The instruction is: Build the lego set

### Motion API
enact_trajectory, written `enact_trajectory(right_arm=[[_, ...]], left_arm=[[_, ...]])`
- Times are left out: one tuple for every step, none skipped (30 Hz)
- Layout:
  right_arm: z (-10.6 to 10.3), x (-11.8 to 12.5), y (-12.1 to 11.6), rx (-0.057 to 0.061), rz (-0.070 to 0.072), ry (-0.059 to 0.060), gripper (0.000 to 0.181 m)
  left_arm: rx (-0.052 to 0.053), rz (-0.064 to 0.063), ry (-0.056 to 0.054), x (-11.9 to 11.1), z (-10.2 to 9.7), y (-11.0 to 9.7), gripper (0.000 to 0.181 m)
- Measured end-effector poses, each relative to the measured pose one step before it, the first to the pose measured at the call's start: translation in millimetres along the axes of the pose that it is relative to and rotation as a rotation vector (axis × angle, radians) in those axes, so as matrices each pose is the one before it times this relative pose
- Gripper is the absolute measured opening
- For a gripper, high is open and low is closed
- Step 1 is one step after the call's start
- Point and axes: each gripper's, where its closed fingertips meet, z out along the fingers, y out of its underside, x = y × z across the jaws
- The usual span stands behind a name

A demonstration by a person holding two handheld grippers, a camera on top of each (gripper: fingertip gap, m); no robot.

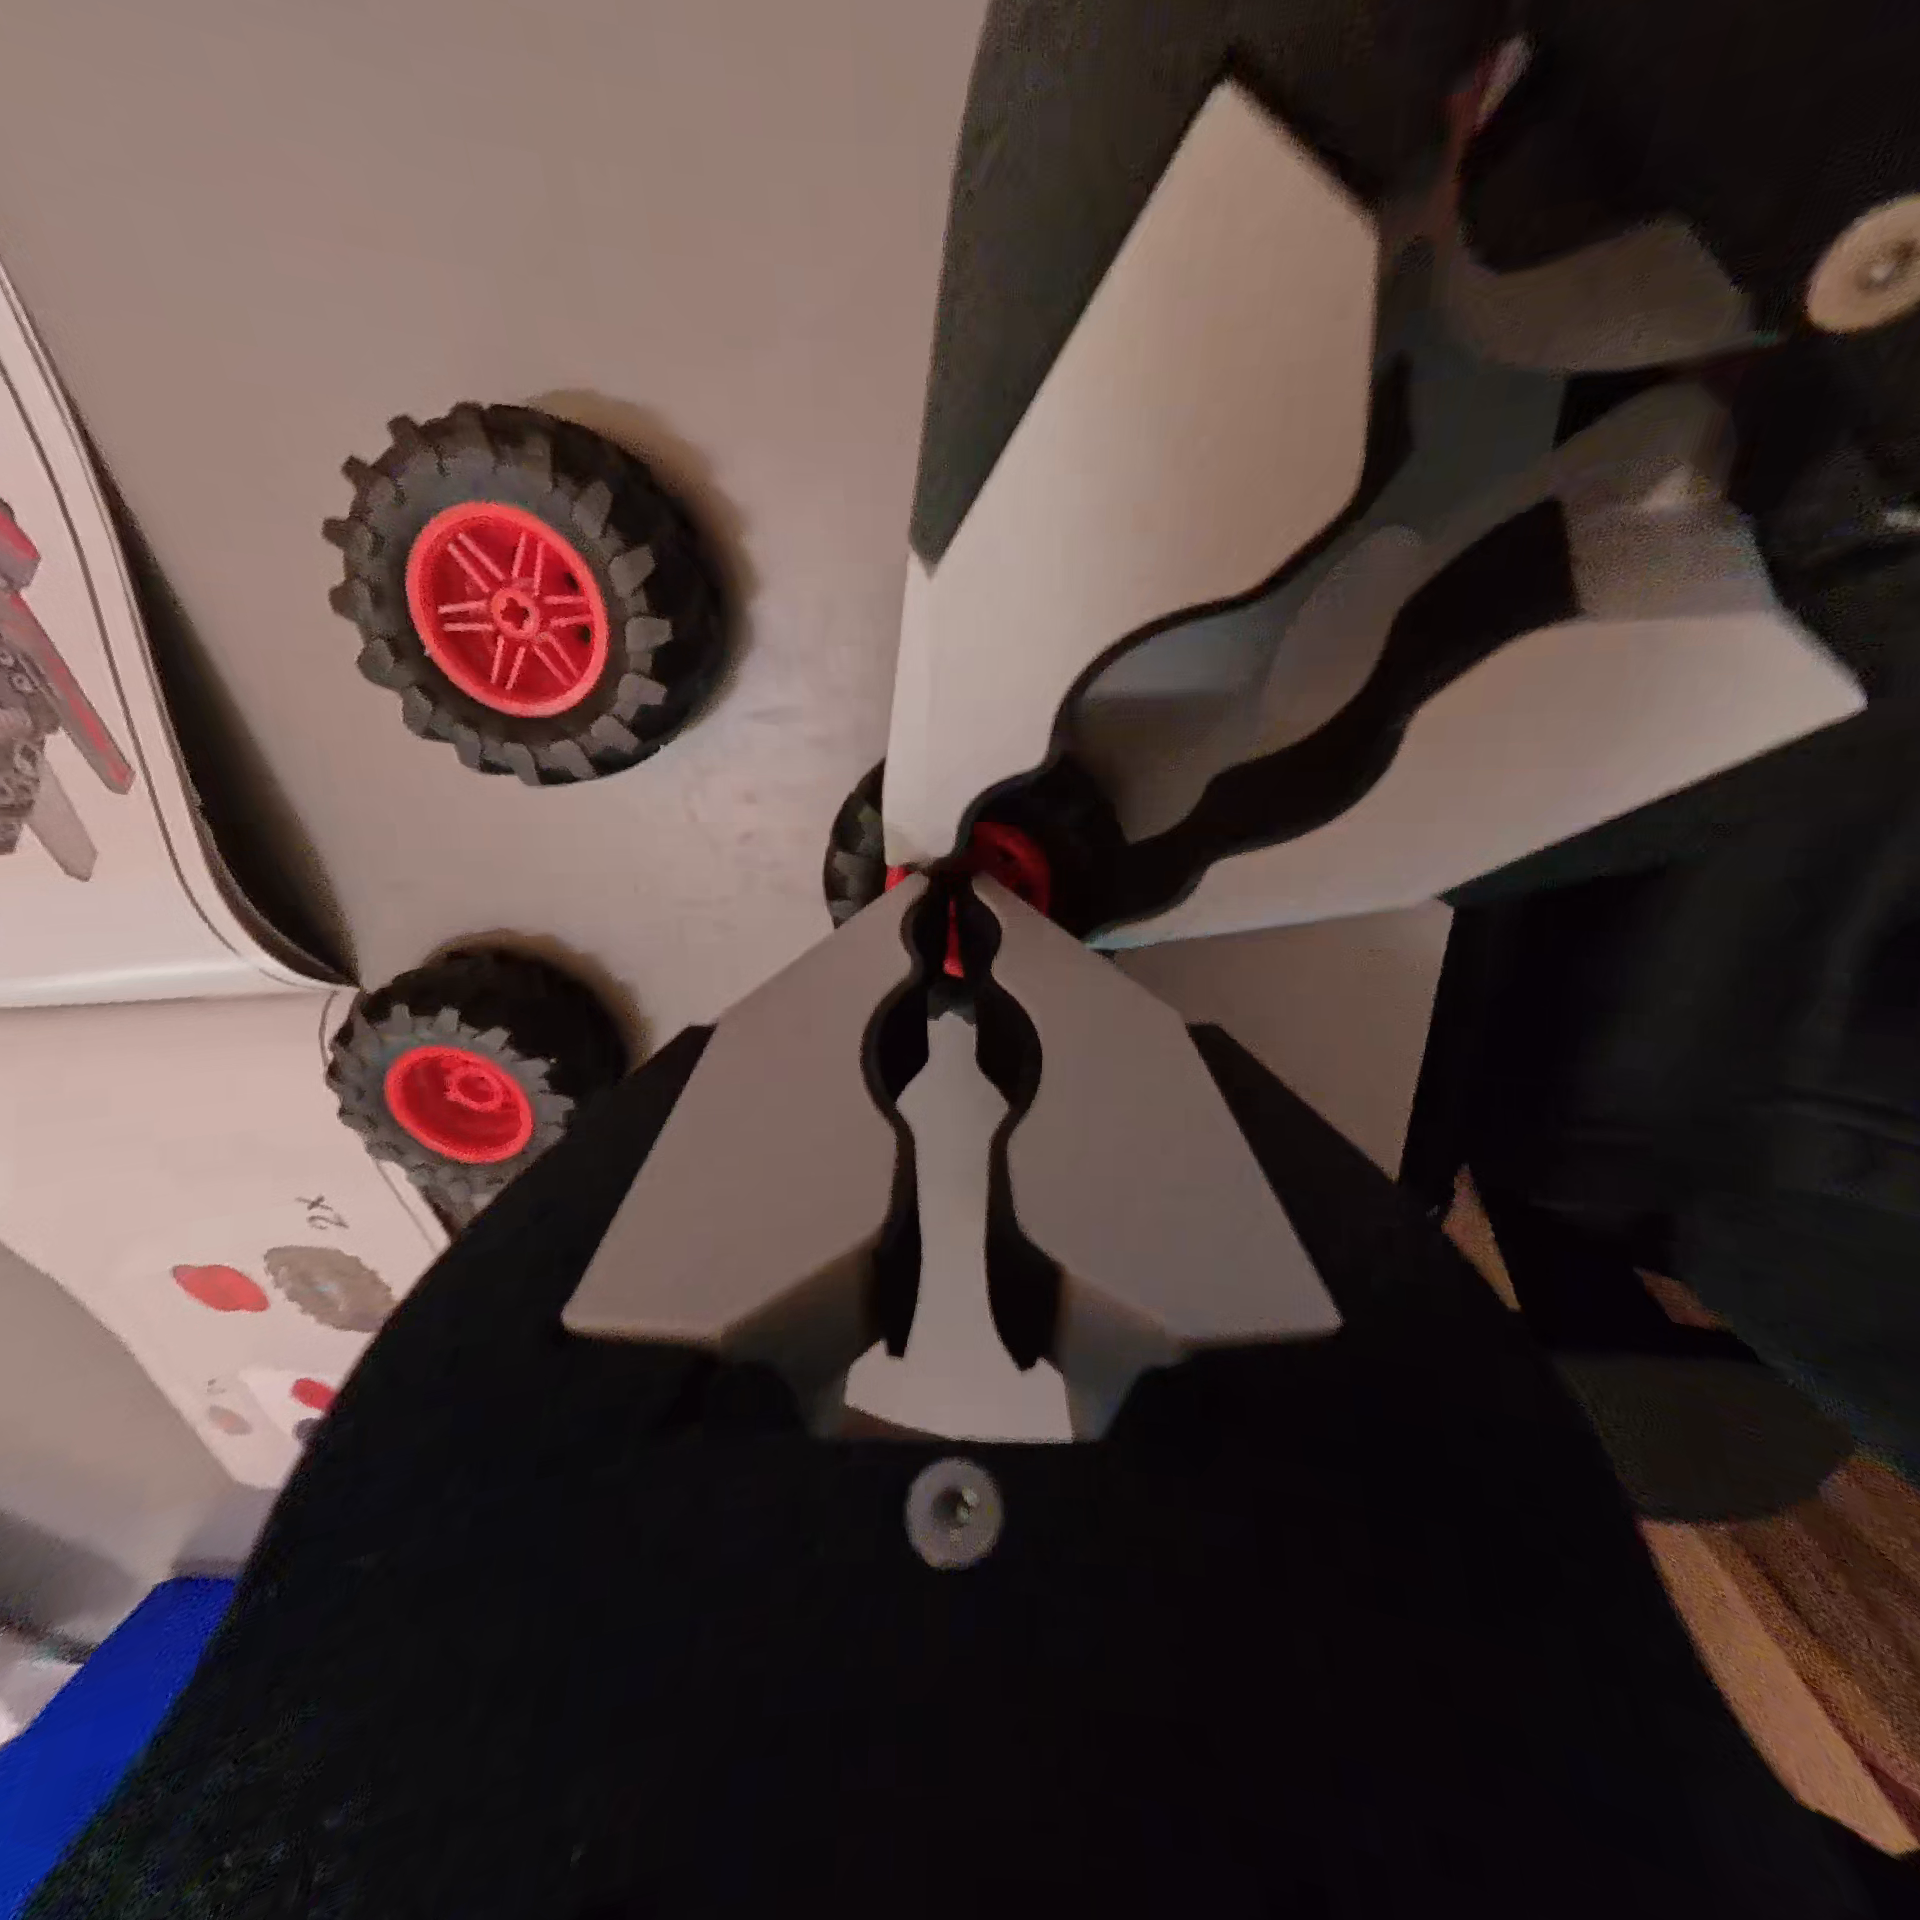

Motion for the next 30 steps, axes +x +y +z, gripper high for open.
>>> enact_trajectory(right_arm=[[-0.38,0.2,0.19,-0.0033,0.0193,0.0117,0.025],[-0.59,0.37,-0.2,-0.0007,0.0059,0.0125,0.025],[-0.93,0.59,-0.22,0.0008,-0.0017,0.019,0.025],[-1.09,0.41,-0.2,-0.0012,-0.0082,0.0242,0.026],[-1.54,-0.1,-0.11,-0.0019,-0.0116,0.0233,0.026],[-3.02,-1.44,-1.1,0.0035,-0.0107,0.0096,0.024],[-5.57,-4.12,-1.13,0.0063,-0.0215,-0.0182,0.03],[-6.43,-2.2,-3.36,0.0231,-0.0139,-0.0163,0.056],[-7.26,6.01,-4.99,0.0371,0.0231,0.0257,0.053],[-6.49,5.37,-3.06,0.0285,0.0299,0.0106,0.051],[-4.59,2.71,-0.47,0.0161,0.0262,-0.0097,0.053],[-2.49,-1.17,1.8,0.0058,0.0165,-0.0302,0.054],[-0.93,-2.04,3.17,-0.0017,0.0113,-0.0268,0.053],[0.2,-0.19,2.98,-0.0036,0.0039,-0.006,0.052],[0.86,-0.24,2.41,-0.004,-0.0116,0.0026,0.051],[1.53,-1.3,2.08,-0.007,-0.0215,0.001,0.046],[2.15,-1.75,1.7,-0.0117,-0.0228,-0.0012,0.043],[2.33,-1.71,0.72,-0.0131,-0.0244,-0.0012,0.042],[2.37,-0.79,0.01,-0.012,-0.0265,0.0028,0.041],[1.74,0.08,-1.52,-0.0047,-0.0327,0.0094,0.037],[1.51,-0.45,-3.78,0.0108,-0.0407,0.0098,0.036],[1.62,-0.9,-4.61,0.0186,-0.0428,0.0095,0.036],[1.87,-0.35,-2.91,0.0092,-0.0399,0.013,0.034],[2.1,-2.43,-1.68,0.0012,-0.0455,0.0002,0.034],[1.96,-3.56,-0.57,-0.0038,-0.0509,-0.0054,0.033],[1.62,-2.71,1.12,-0.0153,-0.0477,0.0002,0.034],[1.48,-3.04,2.39,-0.0228,-0.0482,-0.0037,0.033],[1.36,-2.5,2.78,-0.0251,-0.0434,-0.0019,0.031],[1.47,-2.89,3.66,-0.0311,-0.0357,-0.0079,0.029],[1.61,-2.81,3.15,-0.0277,-0.033,-0.0077,0.026]], left_arm=[[-0.0022,0.01,0.0029,0.01,0.1,-0.37,0.0],[0.008,0.0056,0.0,-0.06,-0.16,0.02,0.0],[0.0131,0.0019,-0.0076,-0.11,-0.52,0.02,0.0],[0.0168,0.0078,-0.0172,-0.26,-0.74,-0.08,0.0],[0.0222,0.0164,-0.0223,-0.32,-0.66,-0.09,0.0],[0.0272,0.0127,-0.0187,-0.11,-0.55,-0.04,0.0],[0.032,0.0021,-0.0114,-0.17,-0.39,-0.19,0.0],[0.0351,-0.0126,-0.0011,0.0,-0.38,-0.24,0.0],[0.0343,-0.0216,0.0097,0.05,-0.14,-0.34,0.0],[0.0324,-0.0165,0.0134,-0.17,-0.14,-0.49,0.002],[0.0292,-0.0069,0.0136,-0.26,-0.34,-0.52,0.003],[0.0242,-0.0006,0.0106,-0.68,-0.87,-0.37,0.005],[0.0248,0.0017,0.0007,-1.61,-1.82,-1.07,0.007],[0.0334,0.0065,-0.0066,-1.8,-3.02,-2.6,0.008],[0.0386,0.0092,-0.0084,-1.63,-4.3,-3.59,0.01],[0.0323,0.0025,0.0009,-0.42,-4.73,-3.18,0.012],[0.021,-0.0056,0.02,2.15,-4.1,-2.08,0.013],[0.0115,-0.0102,0.0231,2.38,-2.82,-1.05,0.013],[0.0028,-0.0083,0.0056,-0.22,-1.22,-0.07,0.015],[-0.0071,0.0006,-0.0056,-1.94,-0.13,1.38,0.016],[-0.0161,0.0106,0.0015,-0.49,0.8,2.87,0.015],[-0.0187,0.0138,0.0044,0.25,1.0,3.08,0.015],[-0.0154,0.0118,-0.004,-0.72,1.0,2.19,0.015],[-0.0123,0.0094,-0.004,-0.56,0.86,1.54,0.015],[-0.0092,0.0074,0.0082,1.35,0.6,0.93,0.014],[-0.0031,0.0065,0.0145,2.4,0.82,-0.21,0.012],[0.0002,0.005,0.0113,1.82,1.0,-0.77,0.011],[-0.0063,0.0035,0.0158,2.47,1.35,0.3,0.006],[-0.0146,0.0038,0.0175,2.5,1.54,1.66,0.004],[-0.0158,0.0046,0.0035,0.38,1.5,1.72,0.003]])
